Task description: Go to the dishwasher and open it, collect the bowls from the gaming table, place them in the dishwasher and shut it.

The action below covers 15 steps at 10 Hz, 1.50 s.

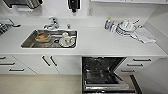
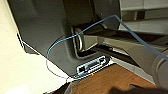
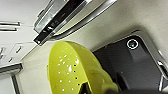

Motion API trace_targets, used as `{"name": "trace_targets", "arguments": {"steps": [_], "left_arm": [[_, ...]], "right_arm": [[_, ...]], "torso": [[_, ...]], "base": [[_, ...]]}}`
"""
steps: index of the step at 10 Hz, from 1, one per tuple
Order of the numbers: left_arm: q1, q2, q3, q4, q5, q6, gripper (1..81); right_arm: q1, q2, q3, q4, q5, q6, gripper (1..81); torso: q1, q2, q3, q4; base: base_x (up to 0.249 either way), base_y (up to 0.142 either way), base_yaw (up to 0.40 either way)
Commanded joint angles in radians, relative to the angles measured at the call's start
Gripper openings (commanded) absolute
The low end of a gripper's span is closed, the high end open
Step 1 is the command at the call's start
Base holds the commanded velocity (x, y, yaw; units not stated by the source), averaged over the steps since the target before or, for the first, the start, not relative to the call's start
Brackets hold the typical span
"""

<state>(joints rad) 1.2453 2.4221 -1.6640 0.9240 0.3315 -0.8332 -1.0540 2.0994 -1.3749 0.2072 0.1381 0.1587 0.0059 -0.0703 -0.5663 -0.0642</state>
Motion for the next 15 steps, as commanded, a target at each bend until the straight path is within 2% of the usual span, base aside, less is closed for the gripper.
{"name": "trace_targets", "arguments": {"steps": [1,2,3,4,6,7,9,10,13,15], "left_arm": [[0.038,0.037,-0.034,0.041,0.014,0.006,81.1],[0.065,0.063,-0.074,0.048,-0.011,0.006,81.1],[0.101,0.084,-0.114,0.056,-0.049,0.006,81.1],[0.136,0.106,-0.154,0.062,-0.084,0.006,81.1],[0.209,0.164,-0.284,0.064,-0.190,0.006,81.1],[0.248,0.199,-0.376,0.064,-0.259,0.006,81.1],[0.318,0.224,-0.459,0.059,-0.351,0.006,81.1],[0.357,0.261,-0.558,0.058,-0.433,0.006,81.1],[0.426,0.344,-0.755,0.045,-0.549,0.005,81.1],[0.452,0.397,-0.853,0.045,-0.588,0.003,81.1]], "right_arm": [[0.162,-0.086,0.093,0.014,-0.060,0.044,1.0],[0.226,-0.089,0.108,0.014,-0.081,0.074,1.0],[0.300,-0.076,0.103,0.014,-0.145,0.105,1.0],[0.360,-0.054,0.088,0.012,-0.179,0.122,1.0],[0.447,0.033,0.005,0.012,-0.224,0.154,1.0],[0.470,0.107,-0.075,0.011,-0.277,0.174,1.0],[0.502,0.225,-0.211,0.011,-0.285,0.174,1.0],[0.528,0.303,-0.304,0.017,-0.291,0.176,1.0],[0.619,0.415,-0.424,0.015,-0.305,0.196,1.0],[0.674,0.476,-0.491,0.017,-0.339,0.209,1.0]], "torso": [[0.000,0.000,0.000,-0.002],[0.000,0.000,0.000,0.010],[0.000,0.000,0.000,0.010],[0.000,0.000,0.000,0.009],[0.000,0.000,0.000,0.009],[0.000,0.000,0.000,0.009],[0.000,0.000,0.000,0.009],[0.000,0.000,0.000,0.009],[0.000,0.000,0.000,0.009],[0.000,0.000,0.000,0.009]], "base": [[0.000,0.000,0.000],[0.000,0.000,0.000],[0.000,0.000,0.000],[0.000,0.000,0.000],[0.000,0.000,0.000],[0.000,0.000,0.000],[0.000,0.000,0.000],[0.000,0.000,0.000],[0.000,0.000,0.000],[0.000,0.000,0.000]]}}
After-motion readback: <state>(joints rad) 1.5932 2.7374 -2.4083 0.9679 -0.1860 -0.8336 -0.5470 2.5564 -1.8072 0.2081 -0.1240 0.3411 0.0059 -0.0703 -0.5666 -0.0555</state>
